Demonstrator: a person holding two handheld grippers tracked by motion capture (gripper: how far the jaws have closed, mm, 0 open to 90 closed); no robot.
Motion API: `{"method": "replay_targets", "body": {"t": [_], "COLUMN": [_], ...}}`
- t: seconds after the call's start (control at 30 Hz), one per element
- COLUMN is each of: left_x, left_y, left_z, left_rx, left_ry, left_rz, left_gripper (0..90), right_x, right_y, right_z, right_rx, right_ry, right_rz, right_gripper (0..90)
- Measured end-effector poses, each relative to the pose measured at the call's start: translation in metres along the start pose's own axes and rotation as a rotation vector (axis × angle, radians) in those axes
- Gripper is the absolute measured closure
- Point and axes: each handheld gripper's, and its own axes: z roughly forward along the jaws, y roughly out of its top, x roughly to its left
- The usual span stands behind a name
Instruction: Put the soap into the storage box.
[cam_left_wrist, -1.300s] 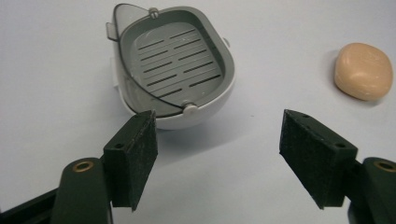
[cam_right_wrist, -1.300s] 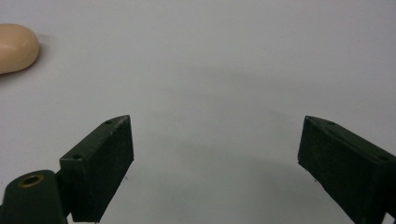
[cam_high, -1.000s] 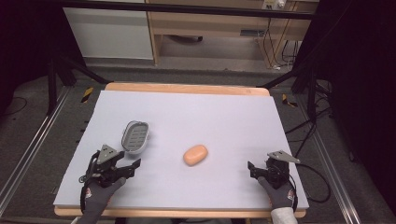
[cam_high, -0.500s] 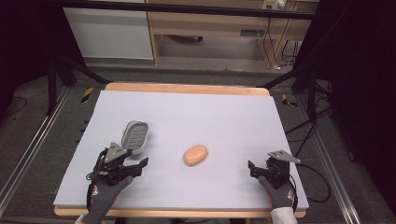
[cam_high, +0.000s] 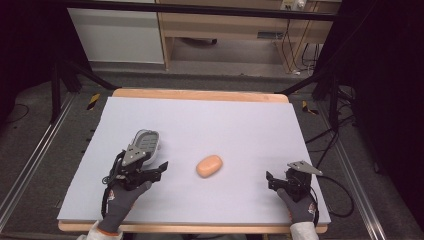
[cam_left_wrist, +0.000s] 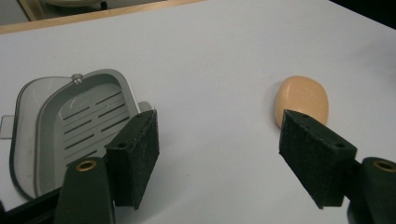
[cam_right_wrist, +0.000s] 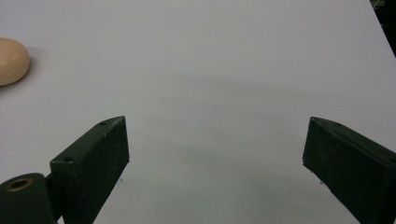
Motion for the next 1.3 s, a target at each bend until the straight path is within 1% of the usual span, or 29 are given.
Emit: {"method": "replay_targets", "body": {"t": [0.07,0.2,0.23,0.37,0.5,0.57,0.6,0.87,0.9,0.93,1.07,1.17,1.3], "left_x": [-0.001,-0.004,-0.004,-0.011,-0.015,-0.018,-0.020,-0.033,-0.035,-0.036,-0.042,-0.046,-0.050], "left_y": [0.004,0.012,0.012,0.020,0.024,0.027,0.028,0.034,0.035,0.035,0.036,0.036,0.036], "left_z": [0.002,0.006,0.006,0.014,0.018,0.023,0.024,0.042,0.044,0.046,0.053,0.059,0.065], "left_rx": [0.000,-0.005,-0.005,0.000,0.006,0.010,0.008,0.034,0.043,0.042,0.059,0.071,0.077], "left_ry": [-0.001,-0.015,-0.015,-0.026,-0.031,-0.038,-0.041,-0.063,-0.065,-0.067,-0.078,-0.079,-0.085], "left_rz": [0.001,0.005,0.005,0.023,0.035,0.046,0.044,0.075,0.084,0.082,0.100,0.112,0.111], "left_gripper": [28.1,28.1,28.1,28.1,28.2,28.3,28.4,29.0,29.0,29.0,29.0,29.0,29.0], "right_x": [0.000,0.000,0.000,0.000,0.000,0.001,0.001,0.001,0.001,0.001,0.001,0.001,0.002], "right_y": [0.000,0.000,0.000,0.000,0.000,0.000,0.000,0.000,0.001,0.001,0.001,0.001,0.001], "right_z": [0.000,0.000,0.000,-0.001,-0.001,-0.001,-0.001,0.000,0.000,0.000,0.000,0.000,0.000], "right_rx": [0.001,-0.001,-0.001,-0.005,-0.005,-0.005,-0.006,-0.004,-0.003,-0.003,-0.004,-0.004,-0.001], "right_ry": [0.001,0.003,0.003,0.003,0.004,0.002,0.003,0.003,0.006,0.004,0.004,0.004,0.008], "right_rz": [-0.001,-0.003,-0.003,-0.003,0.000,-0.002,-0.003,-0.001,-0.003,-0.002,-0.003,-0.004,-0.003], "right_gripper": [7.3,7.3,7.3,7.3,7.2,7.2,7.1,7.0,7.0,7.0,7.0,7.0,7.0]}}
